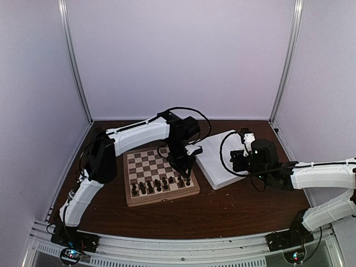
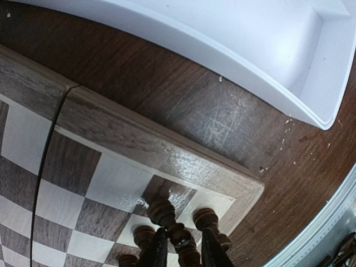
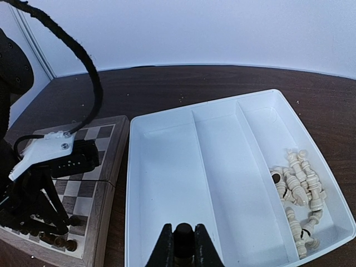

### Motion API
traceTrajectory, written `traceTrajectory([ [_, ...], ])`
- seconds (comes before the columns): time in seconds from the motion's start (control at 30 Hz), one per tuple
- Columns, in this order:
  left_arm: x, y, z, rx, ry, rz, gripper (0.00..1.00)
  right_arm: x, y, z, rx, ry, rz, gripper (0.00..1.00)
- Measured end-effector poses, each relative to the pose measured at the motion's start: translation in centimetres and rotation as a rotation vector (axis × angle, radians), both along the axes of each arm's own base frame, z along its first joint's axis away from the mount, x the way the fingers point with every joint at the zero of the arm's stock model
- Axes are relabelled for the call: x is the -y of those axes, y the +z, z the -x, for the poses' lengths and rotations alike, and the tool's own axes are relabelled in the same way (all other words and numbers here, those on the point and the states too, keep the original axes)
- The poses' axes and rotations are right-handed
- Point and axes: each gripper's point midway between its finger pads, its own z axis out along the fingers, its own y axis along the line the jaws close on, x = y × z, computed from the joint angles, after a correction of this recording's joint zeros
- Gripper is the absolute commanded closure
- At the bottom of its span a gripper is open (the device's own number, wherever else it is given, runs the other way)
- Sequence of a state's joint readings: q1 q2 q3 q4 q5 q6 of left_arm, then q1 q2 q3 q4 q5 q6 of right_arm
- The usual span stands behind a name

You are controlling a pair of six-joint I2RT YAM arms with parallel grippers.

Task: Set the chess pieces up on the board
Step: Place the chess piece on the chessboard.

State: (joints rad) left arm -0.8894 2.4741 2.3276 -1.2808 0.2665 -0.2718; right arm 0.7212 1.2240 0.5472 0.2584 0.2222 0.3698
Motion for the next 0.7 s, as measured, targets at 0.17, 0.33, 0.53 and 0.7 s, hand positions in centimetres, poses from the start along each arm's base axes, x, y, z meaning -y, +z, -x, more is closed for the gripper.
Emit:
traceTrajectory([
  [0.17, 0.06, 0.13, -0.08, 0.002, 0.001, 0.004, 0.82, 0.00, 0.00, 0.00, 0.000, 0.000, 0.000, 0.98],
  [0.33, 0.05, 0.15, -0.12, -0.003, 0.003, 0.008, 0.82, 0.00, 0.00, 0.00, 0.000, 0.000, 0.000, 0.98],
  [0.53, -0.08, 0.09, -0.30, -0.007, 0.008, 0.009, 0.79, 0.00, 0.00, 0.00, 0.000, 0.000, 0.000, 0.98],
  [0.7, -0.17, -0.21, -0.39, -0.011, 0.011, 0.004, 0.78, 0.01, 0.00, -0.01, 0.000, -0.001, 0.000, 0.98],
])
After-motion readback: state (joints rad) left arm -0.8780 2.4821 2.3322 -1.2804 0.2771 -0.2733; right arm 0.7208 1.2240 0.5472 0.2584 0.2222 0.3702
